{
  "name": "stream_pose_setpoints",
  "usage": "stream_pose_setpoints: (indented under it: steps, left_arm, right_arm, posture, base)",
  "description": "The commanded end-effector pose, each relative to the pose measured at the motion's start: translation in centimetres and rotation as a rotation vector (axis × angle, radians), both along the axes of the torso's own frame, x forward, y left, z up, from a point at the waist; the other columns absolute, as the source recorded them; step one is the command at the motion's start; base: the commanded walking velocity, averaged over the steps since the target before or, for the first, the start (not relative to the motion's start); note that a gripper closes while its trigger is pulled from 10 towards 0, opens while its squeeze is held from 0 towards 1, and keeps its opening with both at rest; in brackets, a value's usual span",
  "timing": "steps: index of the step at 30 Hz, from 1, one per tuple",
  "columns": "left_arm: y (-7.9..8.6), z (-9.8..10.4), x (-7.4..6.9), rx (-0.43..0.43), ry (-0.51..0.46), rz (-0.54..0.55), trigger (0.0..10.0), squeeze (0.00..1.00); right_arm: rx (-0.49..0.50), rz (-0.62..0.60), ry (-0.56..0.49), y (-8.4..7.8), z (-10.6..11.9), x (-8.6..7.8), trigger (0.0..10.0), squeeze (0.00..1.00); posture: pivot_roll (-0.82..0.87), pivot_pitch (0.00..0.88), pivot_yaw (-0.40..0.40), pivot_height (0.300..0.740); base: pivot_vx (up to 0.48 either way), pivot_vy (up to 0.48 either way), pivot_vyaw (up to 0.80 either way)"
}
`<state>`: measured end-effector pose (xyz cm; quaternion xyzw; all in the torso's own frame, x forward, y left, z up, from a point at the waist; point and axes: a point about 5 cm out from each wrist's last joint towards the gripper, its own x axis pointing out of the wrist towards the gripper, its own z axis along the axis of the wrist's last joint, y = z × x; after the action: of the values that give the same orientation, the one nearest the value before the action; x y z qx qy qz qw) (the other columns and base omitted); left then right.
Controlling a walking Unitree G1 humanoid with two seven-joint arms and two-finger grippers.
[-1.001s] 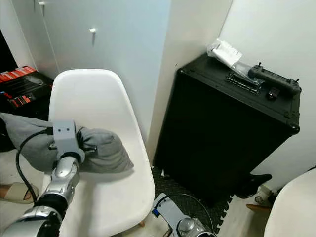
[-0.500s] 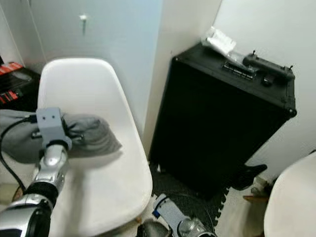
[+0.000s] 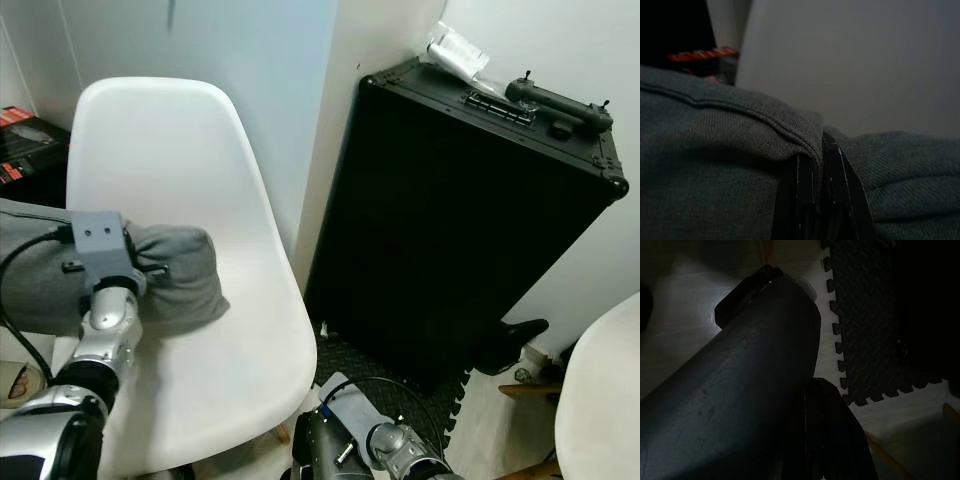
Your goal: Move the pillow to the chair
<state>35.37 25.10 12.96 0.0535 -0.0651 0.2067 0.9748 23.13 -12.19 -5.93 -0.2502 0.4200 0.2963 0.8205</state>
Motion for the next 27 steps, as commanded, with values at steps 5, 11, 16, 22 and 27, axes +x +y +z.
stream_pose_setpoints:
  steps: [5,11,16,22,27]
  left_arm:
    - [-0.2,3.3,1.3,0.041,-0.104,-0.066,10.0,0.00]
    - [-6.7,5.4,2.3,0.025,-0.241,-0.508,10.0,0.00]
    - [-11.3,3.8,1.4,-0.018,-0.227,-0.744,10.0,0.00]
    - [-13.7,2.1,0.1,-0.058,-0.212,-0.855,10.0,0.00]
    - [-13.7,0.0,-0.7,-0.092,-0.154,-0.830,10.0,0.00]
  right_arm:
    - [-0.032,0.055,0.095,-0.4,-1.6,-2.7,10.0,0.00]
    - [-0.046,0.053,0.095,-1.2,-1.8,-3.0,10.0,0.00]
    - [-0.051,0.042,0.100,-1.8,-1.9,-3.3,10.0,0.00]
    - [-0.059,0.049,0.100,-2.2,-1.9,-3.3,10.0,0.00]
    - [-0.072,0.065,0.103,-2.4,-1.9,-3.3,10.0,0.00]
  posture:
    - [-0.09,0.155,-0.200,0.617]
    - [-0.12,0.188,-0.198,0.617]
    - [-0.14,0.210,-0.204,0.617]
    - [-0.15,0.230,-0.213,0.617]
    - [-0.15,0.233,-0.216,0.617]
  base:
    - [0.000,0.000,0.00]
    - [0.000,0.000,0.00]
    - [0.000,0.000,0.00]
    - [0.000,0.000,0.00]
    - [0.000,0.000,0.00]
